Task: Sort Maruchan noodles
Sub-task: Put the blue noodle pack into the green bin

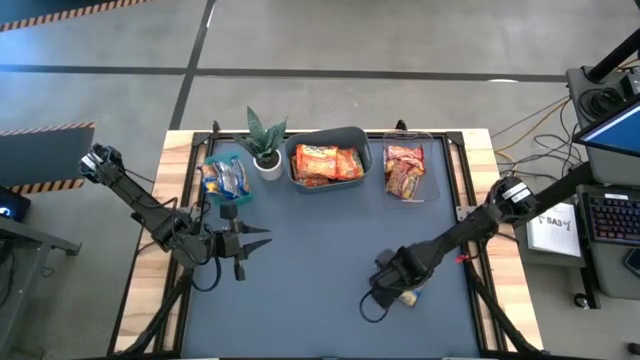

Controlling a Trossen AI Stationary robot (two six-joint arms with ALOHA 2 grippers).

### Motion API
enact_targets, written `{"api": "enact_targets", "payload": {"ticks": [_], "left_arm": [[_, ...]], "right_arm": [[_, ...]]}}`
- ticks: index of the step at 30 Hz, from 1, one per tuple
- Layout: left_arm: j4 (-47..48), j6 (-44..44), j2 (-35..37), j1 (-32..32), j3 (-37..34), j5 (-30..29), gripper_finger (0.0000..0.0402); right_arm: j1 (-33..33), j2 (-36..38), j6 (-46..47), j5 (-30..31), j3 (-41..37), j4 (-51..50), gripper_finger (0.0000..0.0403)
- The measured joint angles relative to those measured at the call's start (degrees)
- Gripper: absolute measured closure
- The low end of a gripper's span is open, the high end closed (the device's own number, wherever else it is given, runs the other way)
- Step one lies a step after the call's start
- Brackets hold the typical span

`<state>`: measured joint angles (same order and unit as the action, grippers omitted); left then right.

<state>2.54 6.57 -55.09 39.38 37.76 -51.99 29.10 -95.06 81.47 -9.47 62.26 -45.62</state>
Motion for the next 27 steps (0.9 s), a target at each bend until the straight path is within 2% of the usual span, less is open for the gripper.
{"api": "enact_targets", "payload": {"ticks": [2, 3, 6, 8, 12, 15, 17, 19, 22, 25, 27], "left_arm": [[0.0, 0.0, 0.0, 0.0, 0.0, 0.0, 0.0318], [0.0, 0.0, 0.0, 0.0, 0.0, 0.0, 0.0318], [0.0, 0.0, 0.0, 0.0, 0.0, 0.0, 0.0318], [-0.1, 0.0, 0.0, 0.0, 0.0, 0.0, 0.0318], [-0.4, 0.0, 0.0, 0.0, 0.0, 0.0, 0.0318], [-1.0, 0.0, 0.0, 0.0, 0.0, 0.0, 0.0318], [-1.2, -0.7, 0.0, 0.0, 0.0, 0.1, 0.0318], [-1.4, -2.4, 0.0, 0.0, 0.0, 1.2, 0.0318], [-1.5, -7.6, -0.2, 0.0, 0.0, 6.3, 0.0318], [-1.5, -14.7, -1.8, 0.0, 0.0, 10.3, 0.0318], [-1.5, -18.8, -3.6, 0.0, 0.0, 10.8, 0.0318]], "right_arm": [[-0.4, 0.0, -0.7, 1.4, -0.8, 9.6, 0.0344], [-0.6, -0.1, -2.5, 4.3, -1.0, 14.7, 0.0344], [-1.9, -0.6, -9.5, 18.3, -1.3, 30.2, 0.0344], [-3.6, -0.2, -12.9, 22.6, -0.3, 34.4, 0.0344], [-6.1, 0.9, -22.3, 22.3, 2.7, 29.8, 0.0344], [-6.6, 2.2, -30.2, 14.3, 5.0, 25.6, 0.0344], [-6.7, 2.8, -31.9, 10.5, 5.9, 20.9, 0.0344], [-6.7, 2.9, -32.0, 10.3, 5.9, 16.0, 0.0344], [-6.8, 3.3, -33.6, 10.6, 4.8, 11.8, 0.0344], [-6.6, 3.5, -36.3, 11.1, 2.2, 11.8, 0.0344], [-6.6, 3.5, -38.3, 11.1, 0.2, 13.5, 0.0344]]}}
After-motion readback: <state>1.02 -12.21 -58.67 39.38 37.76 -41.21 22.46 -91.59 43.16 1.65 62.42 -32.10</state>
